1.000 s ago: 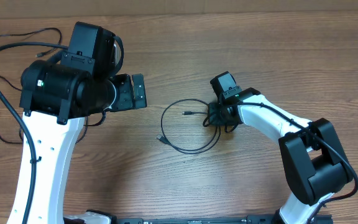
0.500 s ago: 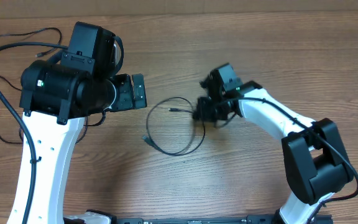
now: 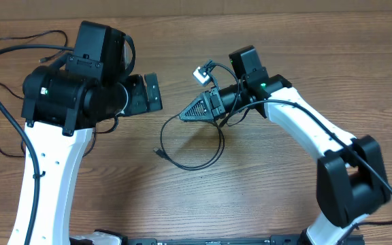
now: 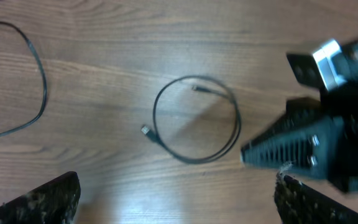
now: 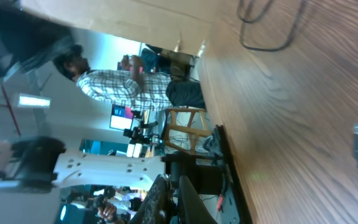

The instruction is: Untangle cables

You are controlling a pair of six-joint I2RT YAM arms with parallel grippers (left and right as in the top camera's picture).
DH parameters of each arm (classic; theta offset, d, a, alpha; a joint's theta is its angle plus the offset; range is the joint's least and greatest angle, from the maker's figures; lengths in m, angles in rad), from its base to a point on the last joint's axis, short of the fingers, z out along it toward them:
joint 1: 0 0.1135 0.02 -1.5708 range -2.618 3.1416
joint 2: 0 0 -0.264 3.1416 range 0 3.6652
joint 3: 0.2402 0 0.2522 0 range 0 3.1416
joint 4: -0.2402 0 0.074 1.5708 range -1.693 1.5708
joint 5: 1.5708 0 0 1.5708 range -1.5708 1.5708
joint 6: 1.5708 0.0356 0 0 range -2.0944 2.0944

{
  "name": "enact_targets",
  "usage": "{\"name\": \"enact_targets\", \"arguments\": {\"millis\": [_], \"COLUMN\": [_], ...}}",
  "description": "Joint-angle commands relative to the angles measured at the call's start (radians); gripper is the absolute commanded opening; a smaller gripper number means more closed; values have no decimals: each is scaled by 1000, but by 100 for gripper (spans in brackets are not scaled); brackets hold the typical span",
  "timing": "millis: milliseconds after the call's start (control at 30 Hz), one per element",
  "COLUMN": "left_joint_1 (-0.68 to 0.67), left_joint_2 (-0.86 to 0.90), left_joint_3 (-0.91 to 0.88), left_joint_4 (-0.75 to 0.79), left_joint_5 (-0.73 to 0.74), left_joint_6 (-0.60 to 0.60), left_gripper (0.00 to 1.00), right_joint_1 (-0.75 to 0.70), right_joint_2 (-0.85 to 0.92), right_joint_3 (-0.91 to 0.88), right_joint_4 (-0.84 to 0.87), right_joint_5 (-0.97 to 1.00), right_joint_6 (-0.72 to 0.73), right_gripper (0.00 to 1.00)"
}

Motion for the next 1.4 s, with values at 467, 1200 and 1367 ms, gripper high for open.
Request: {"name": "enact_targets", "arguments": {"millis": [467,1200,1367], "left_joint_1": [10,3,3], "left_joint_2": [146,249,249], "left_joint_3": [4,4,4], "left_joint_4": [-56,-125,-125], "left_joint_5": [23,96,97], "left_joint_6": [-53,1,1], "left_gripper": [100,100,100], "right_joint_1": [-1,68,99], "right_joint_2": [-27,190,191], "right_joint_3": [-6,-6,-6], "right_joint_4": [-398,-218,-215], "right_joint_5": [1166,1313,1313], "right_joint_6": [-12,-23,-23], "right_gripper": [87,37,41]}}
